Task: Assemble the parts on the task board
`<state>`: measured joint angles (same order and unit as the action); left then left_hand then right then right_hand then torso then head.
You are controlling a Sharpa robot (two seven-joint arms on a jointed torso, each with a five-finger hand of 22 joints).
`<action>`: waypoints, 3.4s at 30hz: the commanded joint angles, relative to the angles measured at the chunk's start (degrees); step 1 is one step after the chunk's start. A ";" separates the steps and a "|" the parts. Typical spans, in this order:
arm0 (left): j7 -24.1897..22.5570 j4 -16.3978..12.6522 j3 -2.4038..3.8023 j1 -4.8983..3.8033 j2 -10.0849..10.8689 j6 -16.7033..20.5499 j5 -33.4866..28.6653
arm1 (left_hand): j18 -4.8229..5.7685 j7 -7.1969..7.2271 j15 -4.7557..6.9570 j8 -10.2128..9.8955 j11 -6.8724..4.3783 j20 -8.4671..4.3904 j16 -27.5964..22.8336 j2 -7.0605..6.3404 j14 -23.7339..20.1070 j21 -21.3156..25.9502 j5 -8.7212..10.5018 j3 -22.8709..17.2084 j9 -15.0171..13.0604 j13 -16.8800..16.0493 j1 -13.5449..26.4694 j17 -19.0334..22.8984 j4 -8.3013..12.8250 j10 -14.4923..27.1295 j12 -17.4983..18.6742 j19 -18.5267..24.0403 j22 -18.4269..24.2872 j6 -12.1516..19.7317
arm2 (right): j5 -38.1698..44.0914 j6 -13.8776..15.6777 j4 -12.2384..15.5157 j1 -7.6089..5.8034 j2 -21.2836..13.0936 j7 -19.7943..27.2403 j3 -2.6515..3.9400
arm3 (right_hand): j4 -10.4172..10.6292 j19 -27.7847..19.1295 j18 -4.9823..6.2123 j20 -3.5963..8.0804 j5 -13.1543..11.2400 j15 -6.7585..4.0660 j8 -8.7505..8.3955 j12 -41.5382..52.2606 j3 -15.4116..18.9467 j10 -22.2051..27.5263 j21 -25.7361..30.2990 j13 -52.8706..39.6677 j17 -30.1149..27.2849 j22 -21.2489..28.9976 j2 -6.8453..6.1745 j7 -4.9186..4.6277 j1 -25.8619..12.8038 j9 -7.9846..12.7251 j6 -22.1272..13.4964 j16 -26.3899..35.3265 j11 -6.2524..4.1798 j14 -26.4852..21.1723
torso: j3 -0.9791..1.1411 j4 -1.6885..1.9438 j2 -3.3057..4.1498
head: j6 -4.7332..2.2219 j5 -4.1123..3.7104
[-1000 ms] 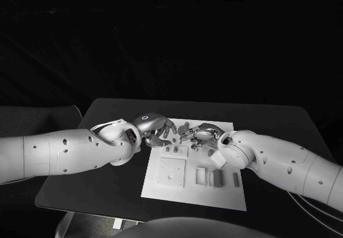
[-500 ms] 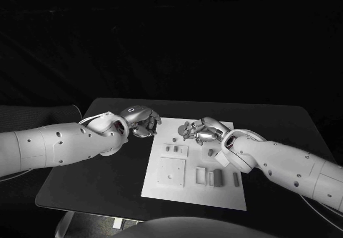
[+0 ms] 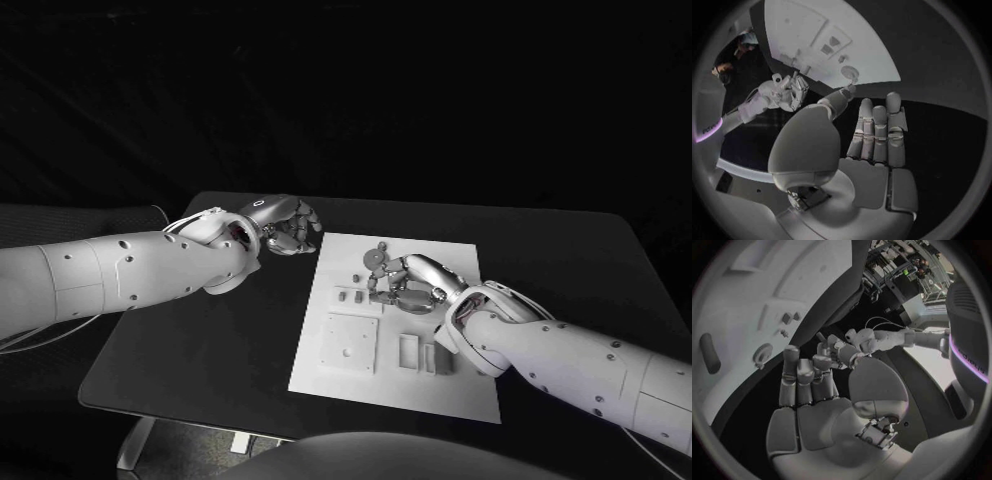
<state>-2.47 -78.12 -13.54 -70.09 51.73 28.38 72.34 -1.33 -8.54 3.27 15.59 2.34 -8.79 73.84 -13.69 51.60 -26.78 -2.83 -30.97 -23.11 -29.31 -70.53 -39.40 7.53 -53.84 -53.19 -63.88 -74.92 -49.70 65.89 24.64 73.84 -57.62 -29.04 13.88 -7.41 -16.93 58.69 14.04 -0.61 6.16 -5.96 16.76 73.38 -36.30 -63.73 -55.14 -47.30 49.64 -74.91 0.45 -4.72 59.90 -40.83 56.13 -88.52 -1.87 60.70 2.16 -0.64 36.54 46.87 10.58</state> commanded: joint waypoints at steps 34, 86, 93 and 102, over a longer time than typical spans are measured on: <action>-1.38 -2.51 0.06 -1.01 0.61 -1.83 -25.53 | -1.75 -0.74 -0.39 0.22 0.70 0.18 -0.14 1.24 -0.52 0.49 -0.25 0.38 -0.07 0.13 0.29 0.07 0.06 0.71 0.20 0.18 -1.09 0.12 | 10.54 4.84 -6.46 5.70 4.28 4.36 -1.47 | 0.01 0.27 0.96 0.56 -0.59 -1.72 -0.79 -0.83 -0.07 -1.12 -0.42 0.28 -0.19 -0.73 -0.71 0.33 1.21 0.34 4.31 0.02 -0.11 1.55 | -0.07 0.05 -0.06 | 2.46 1.22; -1.15 -2.36 0.05 -1.01 0.00 -3.77 -25.56 | -1.83 -0.81 -0.53 0.10 0.80 0.38 -0.04 1.58 -0.89 0.60 -0.25 0.64 -0.04 0.09 0.27 0.01 0.50 1.06 0.11 0.41 -1.14 0.44 | 14.85 -1.33 -7.55 5.85 5.53 -2.53 -1.54 | -0.01 -2.09 0.96 -0.64 -2.15 -0.94 -2.29 -1.39 1.48 1.59 0.47 -0.67 0.12 -0.64 -1.14 -0.36 1.90 1.84 3.62 0.44 0.61 -0.84 | -0.01 -0.02 -0.07 | 3.07 1.71; -1.15 -2.35 0.05 -1.01 -0.03 -3.81 -25.57 | -1.83 -0.82 -0.55 0.09 0.81 0.39 -0.03 1.61 -0.92 0.61 -0.25 0.66 -0.04 0.09 0.29 0.01 0.53 1.09 0.10 0.43 -1.15 0.47 | 15.89 -2.07 -7.02 5.85 5.41 -3.55 -1.54 | -0.02 -2.27 0.96 -0.71 -2.28 -0.88 -2.38 -1.39 1.61 1.79 0.51 -0.77 0.16 -0.65 -1.31 -0.42 2.21 1.94 3.53 0.42 0.67 -1.02 | 0.00 0.01 -0.07 | 3.04 1.70; -1.13 -2.32 0.05 -1.01 -0.02 -3.87 -25.58 | -1.85 -0.84 -0.56 0.07 0.83 0.40 -0.02 1.67 -0.96 0.62 -0.25 0.67 -0.04 0.08 0.27 0.00 0.57 1.12 0.08 0.44 -1.15 0.51 | 16.80 -1.90 -6.67 5.85 5.02 -4.83 -1.54 | -0.01 -2.44 0.96 -0.79 -2.33 -0.82 -2.44 -1.39 1.69 2.01 0.54 -0.87 0.19 -0.66 -1.38 -0.48 2.53 2.04 3.52 0.40 0.74 -1.22 | -0.02 0.02 -0.08 | 3.11 1.68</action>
<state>-3.11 -80.36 -13.54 -71.00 51.81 25.11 47.15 -1.34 -8.88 2.73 15.59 3.02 -8.27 73.84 -12.58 51.08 -26.36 -2.83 -30.49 -23.07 -29.28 -70.34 -39.42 8.01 -53.16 -53.19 -63.37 -74.90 -49.10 81.18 23.69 67.11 -51.86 -23.92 10.27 -8.88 -16.92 56.80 14.65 -1.44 4.21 -6.66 14.08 72.27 -35.01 -62.13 -54.91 -48.10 49.76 -74.90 -0.98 -3.27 61.78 -38.86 57.58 -88.25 -1.13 59.95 2.16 -0.64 36.46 49.94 12.25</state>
